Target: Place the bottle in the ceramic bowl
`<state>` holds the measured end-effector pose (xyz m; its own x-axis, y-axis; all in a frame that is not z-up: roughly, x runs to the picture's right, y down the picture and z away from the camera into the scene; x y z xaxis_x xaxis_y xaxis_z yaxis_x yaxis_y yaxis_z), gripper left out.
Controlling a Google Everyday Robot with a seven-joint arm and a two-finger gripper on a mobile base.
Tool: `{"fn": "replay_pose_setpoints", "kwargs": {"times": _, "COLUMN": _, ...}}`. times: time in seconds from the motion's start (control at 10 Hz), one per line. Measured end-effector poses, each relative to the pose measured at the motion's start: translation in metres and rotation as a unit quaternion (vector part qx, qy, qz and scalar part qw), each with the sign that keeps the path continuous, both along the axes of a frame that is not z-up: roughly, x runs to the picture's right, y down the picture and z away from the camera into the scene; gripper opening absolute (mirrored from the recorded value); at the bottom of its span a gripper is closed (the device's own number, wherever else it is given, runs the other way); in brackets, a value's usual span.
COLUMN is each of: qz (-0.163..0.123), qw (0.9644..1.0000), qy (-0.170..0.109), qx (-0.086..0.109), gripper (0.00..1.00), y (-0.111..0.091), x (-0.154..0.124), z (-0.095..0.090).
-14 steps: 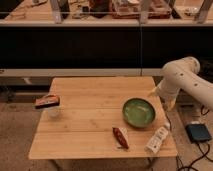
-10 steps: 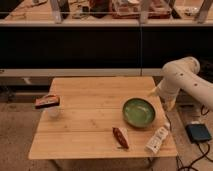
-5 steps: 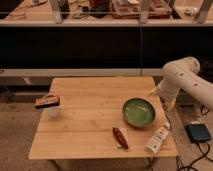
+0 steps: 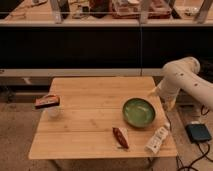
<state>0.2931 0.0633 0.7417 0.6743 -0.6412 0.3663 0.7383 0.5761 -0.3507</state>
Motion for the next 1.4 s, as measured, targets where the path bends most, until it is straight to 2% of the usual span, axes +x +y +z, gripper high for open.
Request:
{"fn": "replay_pose_setpoints", "kwargs": {"times": 0.4, "qz": 0.001, "qw": 1.0, "qy": 0.0, "qx": -0.001, "gripper": 0.69, "y": 0.0, "x": 0.0, "z": 0.0}}
{"fn": "replay_pose_setpoints", "kwargs": {"times": 0.5, "qz": 0.004, "qw": 1.0, "qy": 0.0, "qx": -0.005, "gripper": 0.69, "y": 0.002, "x": 0.001, "z": 0.0}}
{"fn": "replay_pose_setpoints", "kwargs": {"times": 0.6, "qz": 0.016, "qw": 0.9997, "qy": 0.006, "qx": -0.018, "gripper": 0.69, "y": 0.012, "x": 0.008, "z": -0.006}}
{"fn": "replay_pose_setpoints", "kwargs": {"times": 0.7, "qz": 0.031, "qw": 0.9988, "qy": 0.014, "qx": -0.035, "gripper": 0.69, "y": 0.027, "x": 0.02, "z": -0.014}}
{"fn": "replay_pose_setpoints", "kwargs": {"times": 0.8, "qz": 0.04, "qw": 0.9982, "qy": 0.017, "qx": -0.043, "gripper": 0.69, "y": 0.035, "x": 0.027, "z": -0.019}}
{"fn": "replay_pose_setpoints", "kwargs": {"times": 1.1, "qz": 0.055, "qw": 0.9955, "qy": 0.024, "qx": -0.074, "gripper": 0.69, "y": 0.082, "x": 0.046, "z": -0.035}}
{"fn": "replay_pose_setpoints", "kwargs": {"times": 1.4, "qz": 0.068, "qw": 0.993, "qy": 0.028, "qx": -0.092, "gripper": 0.69, "y": 0.138, "x": 0.052, "z": -0.022}}
